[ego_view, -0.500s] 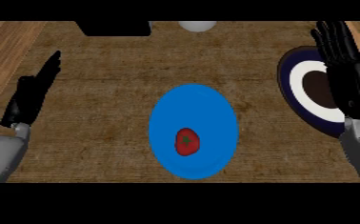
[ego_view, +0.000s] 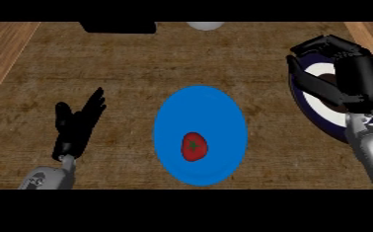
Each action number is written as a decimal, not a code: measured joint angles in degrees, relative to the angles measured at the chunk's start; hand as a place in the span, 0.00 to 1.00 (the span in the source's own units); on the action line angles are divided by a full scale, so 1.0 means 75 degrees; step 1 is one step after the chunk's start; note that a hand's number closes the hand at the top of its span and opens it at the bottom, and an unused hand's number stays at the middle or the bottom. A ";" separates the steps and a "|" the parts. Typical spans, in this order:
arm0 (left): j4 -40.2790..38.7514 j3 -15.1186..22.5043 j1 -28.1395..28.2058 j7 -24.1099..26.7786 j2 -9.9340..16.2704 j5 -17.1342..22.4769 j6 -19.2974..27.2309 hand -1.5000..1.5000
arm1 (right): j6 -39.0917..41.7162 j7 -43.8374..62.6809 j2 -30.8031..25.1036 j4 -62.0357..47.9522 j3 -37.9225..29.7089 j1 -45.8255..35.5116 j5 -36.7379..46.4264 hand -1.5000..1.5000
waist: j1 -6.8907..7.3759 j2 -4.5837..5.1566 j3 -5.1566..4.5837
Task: Pick the tomato from the plate and place it in the plate
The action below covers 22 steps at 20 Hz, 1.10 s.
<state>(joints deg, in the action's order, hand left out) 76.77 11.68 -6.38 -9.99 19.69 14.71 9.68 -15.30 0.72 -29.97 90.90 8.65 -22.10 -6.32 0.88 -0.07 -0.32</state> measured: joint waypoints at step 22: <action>0.0833 0.0143 0.0871 -0.0218 -0.0873 -0.0062 0.0121 0.50 | 0.1271 0.3021 -0.0307 0.2342 0.2266 0.0870 0.2572 0.00 | -0.0116 -0.0030 0.0031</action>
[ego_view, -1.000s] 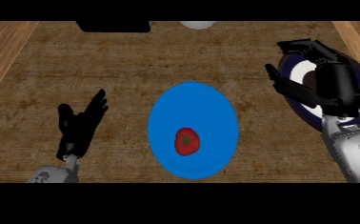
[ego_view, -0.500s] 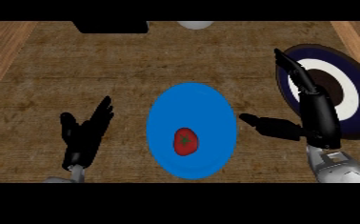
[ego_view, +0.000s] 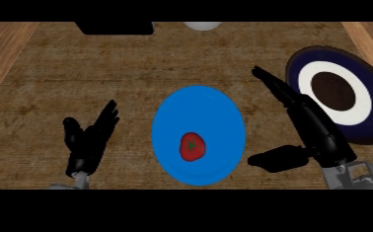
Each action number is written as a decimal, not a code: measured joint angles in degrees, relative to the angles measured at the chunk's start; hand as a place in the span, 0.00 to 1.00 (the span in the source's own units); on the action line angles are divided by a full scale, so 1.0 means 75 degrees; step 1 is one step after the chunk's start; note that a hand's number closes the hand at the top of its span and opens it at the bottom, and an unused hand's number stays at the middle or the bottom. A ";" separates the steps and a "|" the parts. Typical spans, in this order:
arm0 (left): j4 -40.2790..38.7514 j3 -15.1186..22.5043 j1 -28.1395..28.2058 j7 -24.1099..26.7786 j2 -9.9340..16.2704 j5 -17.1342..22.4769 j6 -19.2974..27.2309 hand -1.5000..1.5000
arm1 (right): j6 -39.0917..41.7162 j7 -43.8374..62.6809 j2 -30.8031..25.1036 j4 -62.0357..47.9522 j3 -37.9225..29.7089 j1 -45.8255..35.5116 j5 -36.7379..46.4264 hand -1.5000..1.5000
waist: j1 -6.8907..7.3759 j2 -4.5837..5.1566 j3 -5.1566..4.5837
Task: Pick the tomato from the plate and place it in the plate
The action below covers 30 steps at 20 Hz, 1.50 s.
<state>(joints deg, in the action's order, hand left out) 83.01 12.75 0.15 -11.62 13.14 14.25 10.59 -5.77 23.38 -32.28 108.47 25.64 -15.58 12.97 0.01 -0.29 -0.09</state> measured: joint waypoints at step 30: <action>0.0052 -0.0674 0.0097 -0.0145 -0.0387 -0.0490 -0.0616 0.50 | 0.1745 0.2969 0.3704 -0.1322 0.1901 -0.0116 0.3839 0.00 | 0.0013 0.0026 0.0020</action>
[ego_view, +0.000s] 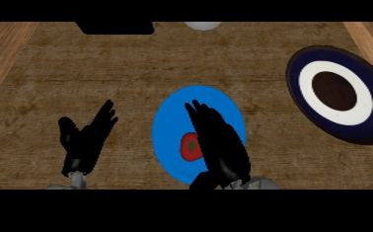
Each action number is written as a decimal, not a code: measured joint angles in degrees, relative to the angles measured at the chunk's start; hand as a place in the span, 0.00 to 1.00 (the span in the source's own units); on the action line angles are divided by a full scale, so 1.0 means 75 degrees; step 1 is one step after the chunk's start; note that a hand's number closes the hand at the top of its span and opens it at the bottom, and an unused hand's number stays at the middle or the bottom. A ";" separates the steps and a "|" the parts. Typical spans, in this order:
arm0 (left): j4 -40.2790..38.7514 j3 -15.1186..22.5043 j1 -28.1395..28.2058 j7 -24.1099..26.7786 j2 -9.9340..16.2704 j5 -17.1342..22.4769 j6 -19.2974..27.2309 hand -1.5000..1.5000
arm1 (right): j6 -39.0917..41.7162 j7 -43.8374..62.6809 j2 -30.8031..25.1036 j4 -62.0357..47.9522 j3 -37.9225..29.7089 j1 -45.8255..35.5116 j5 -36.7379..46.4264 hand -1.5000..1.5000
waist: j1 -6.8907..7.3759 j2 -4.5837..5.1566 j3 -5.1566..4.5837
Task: Pick the tomato from the plate and place it in the plate
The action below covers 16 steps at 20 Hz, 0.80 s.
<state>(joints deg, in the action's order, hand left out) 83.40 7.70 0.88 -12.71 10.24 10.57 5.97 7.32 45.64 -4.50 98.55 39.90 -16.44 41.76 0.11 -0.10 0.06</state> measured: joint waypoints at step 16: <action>-0.0089 -0.0262 -0.0047 0.0062 -0.0340 -0.0374 -0.0195 0.50 | -0.0162 -0.0621 0.0535 -0.1922 -0.0235 -0.0249 0.0679 1.00 | 0.0019 0.0005 0.0005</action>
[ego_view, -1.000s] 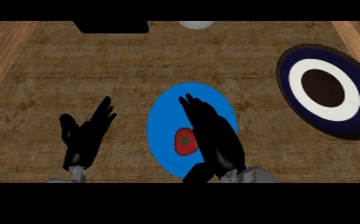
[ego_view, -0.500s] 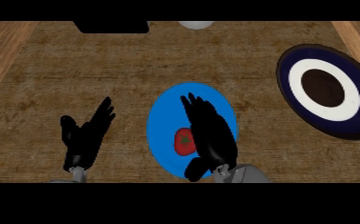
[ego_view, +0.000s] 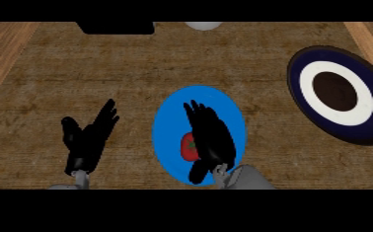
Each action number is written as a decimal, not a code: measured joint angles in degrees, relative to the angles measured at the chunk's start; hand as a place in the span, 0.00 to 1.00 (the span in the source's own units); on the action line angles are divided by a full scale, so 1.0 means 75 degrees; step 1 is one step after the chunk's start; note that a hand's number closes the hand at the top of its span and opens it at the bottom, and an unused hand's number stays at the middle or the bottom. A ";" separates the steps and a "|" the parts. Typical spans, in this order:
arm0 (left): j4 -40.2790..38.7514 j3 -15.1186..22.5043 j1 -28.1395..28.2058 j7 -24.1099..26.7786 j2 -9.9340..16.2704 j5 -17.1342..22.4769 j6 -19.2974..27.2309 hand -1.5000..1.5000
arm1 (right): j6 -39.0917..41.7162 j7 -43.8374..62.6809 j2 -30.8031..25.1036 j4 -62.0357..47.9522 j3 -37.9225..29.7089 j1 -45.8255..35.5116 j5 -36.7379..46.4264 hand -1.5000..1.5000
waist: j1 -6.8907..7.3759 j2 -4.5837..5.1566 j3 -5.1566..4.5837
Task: Pick the tomato from the plate and place it in the plate
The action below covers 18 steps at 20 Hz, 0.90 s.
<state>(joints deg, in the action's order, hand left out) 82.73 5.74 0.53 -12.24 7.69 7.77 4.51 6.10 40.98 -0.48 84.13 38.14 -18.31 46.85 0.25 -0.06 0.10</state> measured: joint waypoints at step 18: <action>0.0099 -0.0211 0.0203 0.0038 -0.0130 -0.0144 -0.0185 0.50 | -0.1072 -0.1142 -0.0548 0.0492 0.0480 0.0896 0.1518 1.00 | -0.0099 -0.0039 0.0010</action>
<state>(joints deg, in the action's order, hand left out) 83.47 4.15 2.05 -11.96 6.71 6.69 3.12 -1.94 32.42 -4.59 87.82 41.74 -11.59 58.24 -0.49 -0.35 0.17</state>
